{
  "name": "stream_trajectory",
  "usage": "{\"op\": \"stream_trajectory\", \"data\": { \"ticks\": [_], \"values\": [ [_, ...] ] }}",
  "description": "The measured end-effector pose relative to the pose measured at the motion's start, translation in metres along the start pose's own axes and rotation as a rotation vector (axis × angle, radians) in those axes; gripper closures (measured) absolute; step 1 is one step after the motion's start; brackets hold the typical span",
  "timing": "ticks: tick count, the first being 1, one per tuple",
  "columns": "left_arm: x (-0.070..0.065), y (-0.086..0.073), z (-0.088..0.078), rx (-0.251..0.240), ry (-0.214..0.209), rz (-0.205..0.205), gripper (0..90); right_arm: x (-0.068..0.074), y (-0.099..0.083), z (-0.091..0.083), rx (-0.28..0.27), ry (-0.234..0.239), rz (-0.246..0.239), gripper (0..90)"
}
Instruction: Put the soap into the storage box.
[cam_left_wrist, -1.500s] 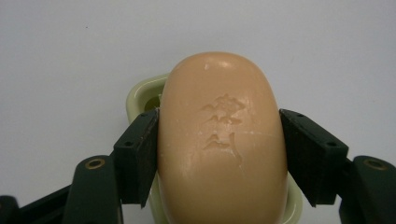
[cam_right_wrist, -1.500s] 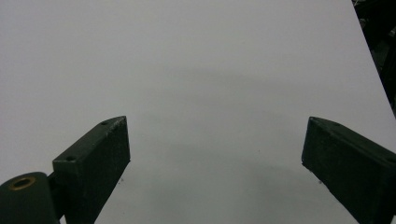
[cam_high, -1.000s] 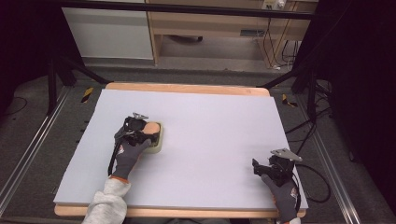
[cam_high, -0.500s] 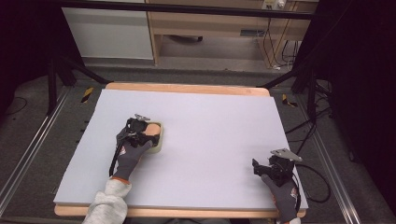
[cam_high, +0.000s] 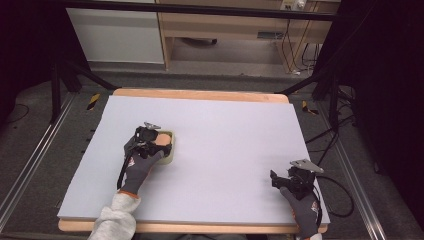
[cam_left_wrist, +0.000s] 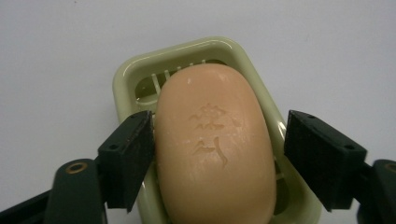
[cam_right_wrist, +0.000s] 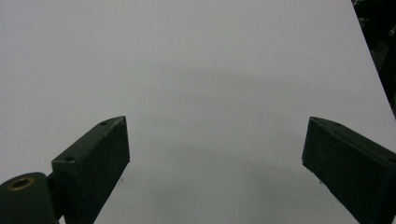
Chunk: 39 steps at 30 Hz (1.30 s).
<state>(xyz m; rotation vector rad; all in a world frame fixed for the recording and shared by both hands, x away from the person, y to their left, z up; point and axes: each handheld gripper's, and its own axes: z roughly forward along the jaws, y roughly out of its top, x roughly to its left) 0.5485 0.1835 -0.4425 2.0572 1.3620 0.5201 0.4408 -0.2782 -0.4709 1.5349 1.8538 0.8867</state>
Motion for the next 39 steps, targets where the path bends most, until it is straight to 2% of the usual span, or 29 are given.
{"op": "stream_trajectory", "data": {
  "ticks": [12, 17, 22, 27, 31, 35, 39],
  "values": [
    [0.001, -0.006, -0.030, -0.065, -0.042, 0.016, 21.7, -0.002, 0.000, -0.001, -0.003, -0.005, 0.007, 7.9],
    [0.005, -0.015, -0.041, -0.077, -0.058, 0.037, 21.5, -0.005, -0.001, -0.002, -0.004, -0.007, 0.018, 7.8],
    [0.010, -0.026, -0.049, -0.097, -0.064, 0.031, 21.5, -0.006, -0.002, -0.003, -0.001, -0.019, 0.017, 7.4],
    [0.014, -0.035, -0.054, -0.106, -0.060, 0.037, 21.4, -0.006, -0.002, -0.003, -0.002, -0.033, 0.008, 7.2],
    [0.018, -0.049, -0.059, -0.113, -0.050, 0.047, 21.4, -0.008, -0.003, -0.004, -0.001, -0.037, 0.017, 7.1],
    [0.022, -0.060, -0.061, -0.132, -0.033, 0.044, 21.6, -0.010, -0.003, -0.004, 0.006, -0.037, 0.020, 7.1],
    [0.028, -0.072, -0.062, -0.126, -0.026, 0.032, 21.7, -0.009, -0.004, -0.003, 0.004, -0.038, 0.016, 7.1]
  ]
}}
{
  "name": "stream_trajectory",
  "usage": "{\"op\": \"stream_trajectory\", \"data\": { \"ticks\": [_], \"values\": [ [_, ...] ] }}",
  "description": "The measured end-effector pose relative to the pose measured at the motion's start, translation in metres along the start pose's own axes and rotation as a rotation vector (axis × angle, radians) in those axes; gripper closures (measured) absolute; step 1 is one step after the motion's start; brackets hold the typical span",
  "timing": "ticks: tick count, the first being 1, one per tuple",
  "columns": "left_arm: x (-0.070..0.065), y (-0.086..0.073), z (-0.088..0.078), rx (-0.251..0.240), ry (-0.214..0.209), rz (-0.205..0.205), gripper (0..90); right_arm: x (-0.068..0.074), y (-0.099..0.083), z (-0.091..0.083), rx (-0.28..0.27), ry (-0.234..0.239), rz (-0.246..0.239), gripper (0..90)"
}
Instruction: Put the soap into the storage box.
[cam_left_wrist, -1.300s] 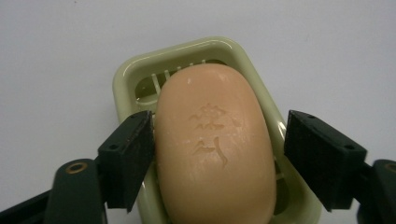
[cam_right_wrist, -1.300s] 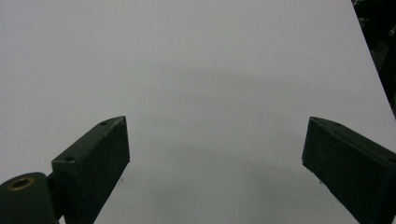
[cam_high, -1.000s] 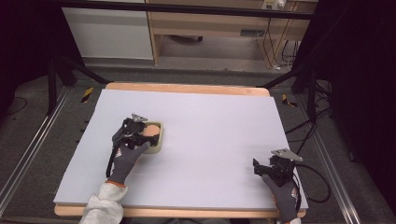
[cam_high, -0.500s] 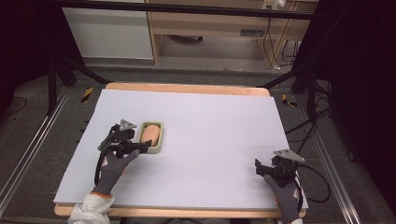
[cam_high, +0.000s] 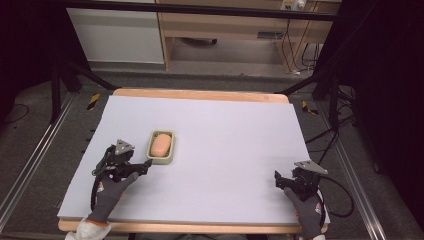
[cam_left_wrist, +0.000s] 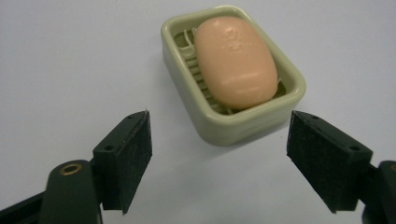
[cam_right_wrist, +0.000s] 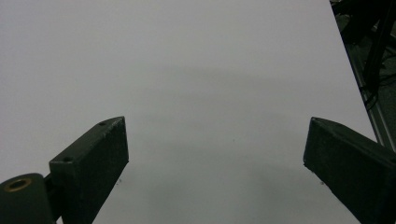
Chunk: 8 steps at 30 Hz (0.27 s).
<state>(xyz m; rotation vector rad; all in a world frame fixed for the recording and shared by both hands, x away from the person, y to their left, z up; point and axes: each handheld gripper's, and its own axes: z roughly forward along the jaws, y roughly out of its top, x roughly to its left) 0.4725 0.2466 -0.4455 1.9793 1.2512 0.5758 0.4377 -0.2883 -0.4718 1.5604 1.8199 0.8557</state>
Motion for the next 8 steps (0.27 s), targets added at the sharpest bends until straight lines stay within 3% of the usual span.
{"op": "stream_trajectory", "data": {
  "ticks": [8],
  "values": [
    [0.013, -0.020, -0.003, 0.004, 0.031, -0.034, 22.6, -0.001, -0.001, 0.000, 0.009, -0.001, 0.010, 7.1]
  ]
}}
